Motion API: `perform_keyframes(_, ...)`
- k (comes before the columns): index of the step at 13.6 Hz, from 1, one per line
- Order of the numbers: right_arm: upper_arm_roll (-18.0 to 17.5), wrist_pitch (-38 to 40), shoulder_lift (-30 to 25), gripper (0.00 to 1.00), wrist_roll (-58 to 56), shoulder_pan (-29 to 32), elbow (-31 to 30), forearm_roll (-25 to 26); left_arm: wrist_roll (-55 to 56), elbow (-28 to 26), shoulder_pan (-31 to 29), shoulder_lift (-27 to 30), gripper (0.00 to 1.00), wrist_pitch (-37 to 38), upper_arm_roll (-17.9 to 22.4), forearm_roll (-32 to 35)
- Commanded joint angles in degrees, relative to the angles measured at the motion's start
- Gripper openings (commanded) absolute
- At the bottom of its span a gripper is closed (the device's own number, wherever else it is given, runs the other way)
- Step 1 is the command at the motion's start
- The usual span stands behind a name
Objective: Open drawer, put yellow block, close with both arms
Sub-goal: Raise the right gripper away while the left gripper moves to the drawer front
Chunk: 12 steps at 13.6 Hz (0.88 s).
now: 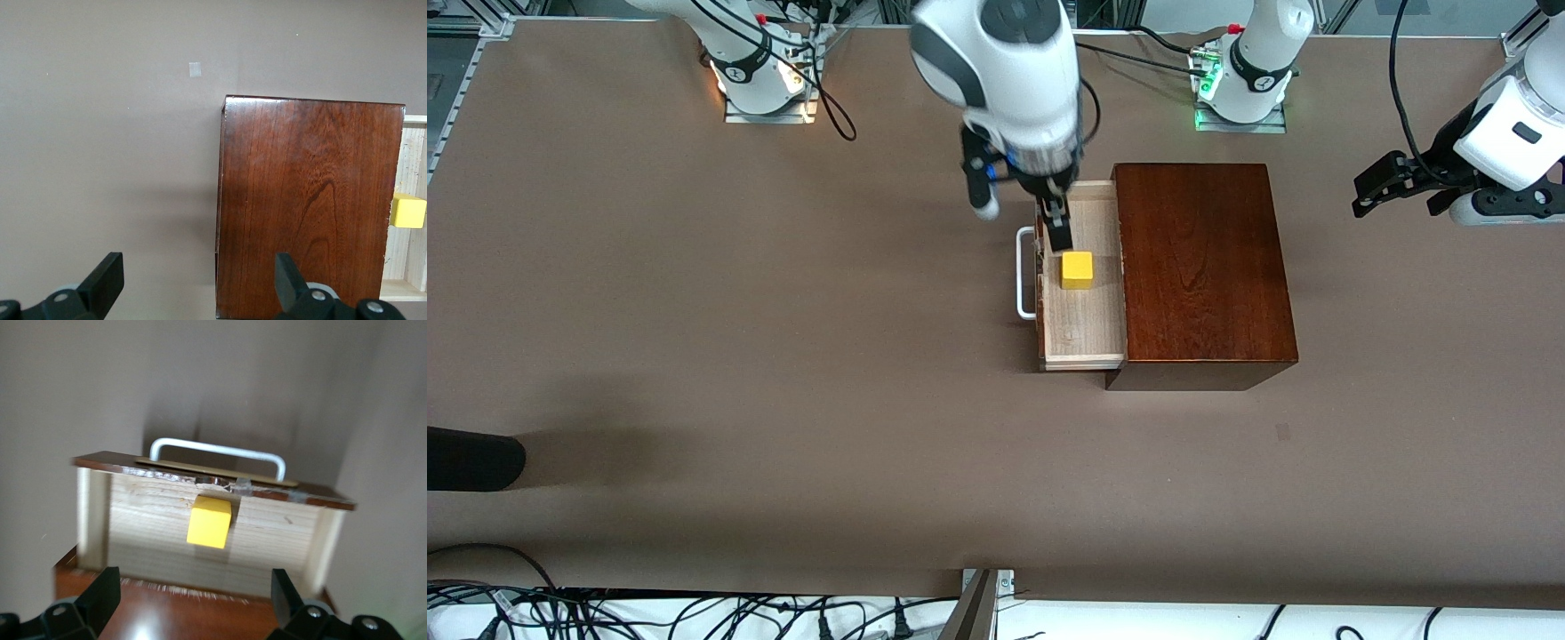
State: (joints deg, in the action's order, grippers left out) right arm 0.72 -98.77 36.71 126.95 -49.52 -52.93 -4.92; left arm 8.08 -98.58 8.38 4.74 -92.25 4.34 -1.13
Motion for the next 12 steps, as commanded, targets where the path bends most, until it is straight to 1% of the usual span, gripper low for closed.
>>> perform_keyframes(1,0.0,4.8,-5.2,1.0,-10.5,2.4,-2.1,-0.5,3.8,2.9,1.5,-1.4,1.0,0.8,-1.1,-0.6)
perform_keyframes(2,0.5,7.3,-7.0,1.0,-15.5,2.8,-2.8,-0.2,6.8,3.1,1.6,-1.7,1.0,0.8,-2.9,-0.6)
perform_keyframes(4,4.2,10.4,-9.7,1.0,-26.2,2.9,-5.7,-0.6,10.7,3.2,1.6,-1.9,1.0,0.8,-5.4,-0.6)
perform_keyframes(5,6.4,10.9,-12.1,1.0,-30.4,3.0,-8.6,-1.1,12.7,3.3,1.6,-2.8,1.0,0.5,-6.8,-0.5)
perform_keyframes(7,10.2,10.6,-18.7,1.0,-39.7,3.1,-16.4,-1.1,17.8,5.8,1.6,-6.0,1.0,0.5,-9.8,-0.6)
perform_keyframes(8,12.8,10.7,-22.3,1.0,-46.4,3.1,-21.0,-1.1,20.5,6.8,1.6,-7.5,1.0,0.3,-11.2,-0.6)
perform_keyframes(9,15.8,10.7,-26.1,1.0,-52.3,3.1,-25.2,-1.1,23.9,7.6,1.6,-8.9,1.0,-0.1,-14.1,-0.4)
perform_keyframes(10,18.8,10.5,-29.6,1.0,-57.9,3.1,-29.0,-1.1,27.4,8.9,1.6,-10.6,1.0,-0.2,-16.0,-0.1)
perform_keyframes(12,24.0,11.6,-32.7,1.0,-68.6,3.1,-32.6,-0.9,32.8,10.7,3.3,-13.3,1.0,-0.3,-17.3,-0.1)
